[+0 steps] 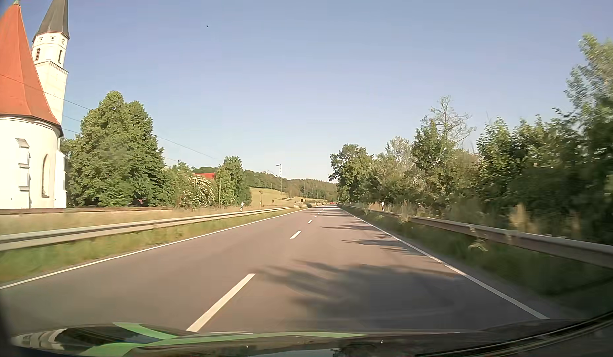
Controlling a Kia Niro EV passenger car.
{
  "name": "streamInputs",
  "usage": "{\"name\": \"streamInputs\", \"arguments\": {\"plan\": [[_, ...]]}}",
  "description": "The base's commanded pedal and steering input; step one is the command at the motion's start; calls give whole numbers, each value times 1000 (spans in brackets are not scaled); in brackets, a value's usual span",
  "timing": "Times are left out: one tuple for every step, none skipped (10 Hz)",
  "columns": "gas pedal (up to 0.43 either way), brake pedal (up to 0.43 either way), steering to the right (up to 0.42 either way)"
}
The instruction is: Follow the waypoints while adhering to traffic rules and regulations
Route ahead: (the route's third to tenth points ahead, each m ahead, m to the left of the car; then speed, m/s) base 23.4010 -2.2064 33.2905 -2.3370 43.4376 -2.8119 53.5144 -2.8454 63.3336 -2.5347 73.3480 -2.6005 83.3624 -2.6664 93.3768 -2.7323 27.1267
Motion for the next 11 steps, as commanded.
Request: {"name": "streamInputs", "arguments": {"plan": [[268, 0, -1], [260, 0, -1], [260, 0, -1], [260, 0, -1], [260, 0, -1], [260, 0, -1], [260, 0, -2], [260, 0, -2], [260, 0, -2], [260, 0, -3], [260, 0, -4]]}}
